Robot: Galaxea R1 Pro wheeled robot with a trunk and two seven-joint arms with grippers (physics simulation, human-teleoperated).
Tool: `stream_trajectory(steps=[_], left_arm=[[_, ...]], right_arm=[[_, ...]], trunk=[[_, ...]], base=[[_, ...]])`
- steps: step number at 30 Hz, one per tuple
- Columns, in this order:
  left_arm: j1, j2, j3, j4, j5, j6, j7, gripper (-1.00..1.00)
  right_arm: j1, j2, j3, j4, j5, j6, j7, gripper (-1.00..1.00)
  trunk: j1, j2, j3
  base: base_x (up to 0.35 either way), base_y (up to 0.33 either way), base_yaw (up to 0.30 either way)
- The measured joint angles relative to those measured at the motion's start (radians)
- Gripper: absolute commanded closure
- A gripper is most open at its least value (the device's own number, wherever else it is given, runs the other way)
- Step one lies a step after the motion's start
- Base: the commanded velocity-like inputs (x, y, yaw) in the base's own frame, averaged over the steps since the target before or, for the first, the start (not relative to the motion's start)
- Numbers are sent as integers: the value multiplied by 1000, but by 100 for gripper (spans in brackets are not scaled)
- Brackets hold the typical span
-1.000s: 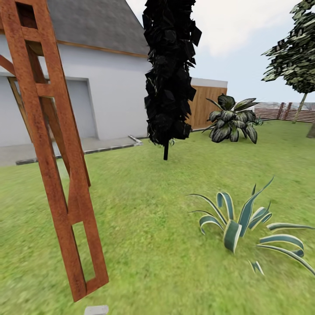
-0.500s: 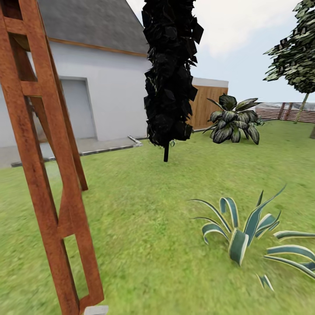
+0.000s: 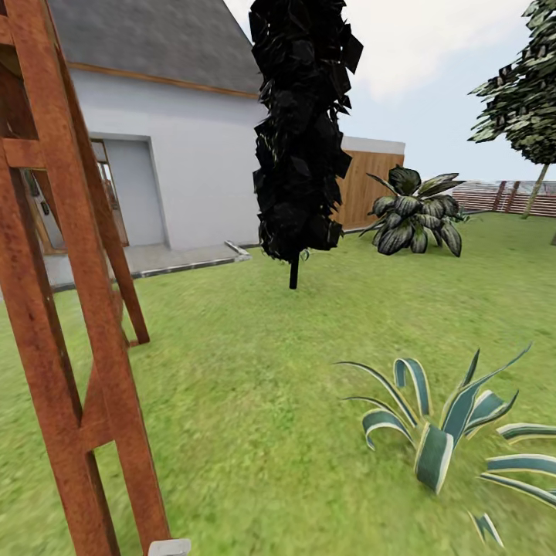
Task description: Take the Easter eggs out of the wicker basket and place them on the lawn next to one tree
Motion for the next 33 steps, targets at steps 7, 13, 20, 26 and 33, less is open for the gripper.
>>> stream_trajectory(steps=[7, 13, 20, 26, 33], left_arm=[[0, -1, 0, 0, 0, 0, 0, -100], [0, 0, 0, 0, 0, 0, 0, -100], [0, 0, 0, 0, 0, 0, 0, -100], [0, -1, 0, 0, 0, 0, 0, -100], [0, -1, 0, 0, 0, 0, 0, -100]], right_arm=[[-1, 0, 0, 0, 0, 1, 0, -100], [-1, 0, 0, 0, 0, 1, 0, -100], [-1, 0, 0, 0, 0, 1, 0, -100], [-1, 0, 0, 0, 0, 1, 0, -100], [-1, 0, 0, 0, 0, 1, 0, -100]], trunk=[[0, 0, 0], [0, 0, 0], [0, 0, 0], [0, 0, 0], [0, 0, 0]], base=[[329, 0, 0], [329, 0, 0], [329, 0, 18], [329, 0, 63], [329, -5, 73]])
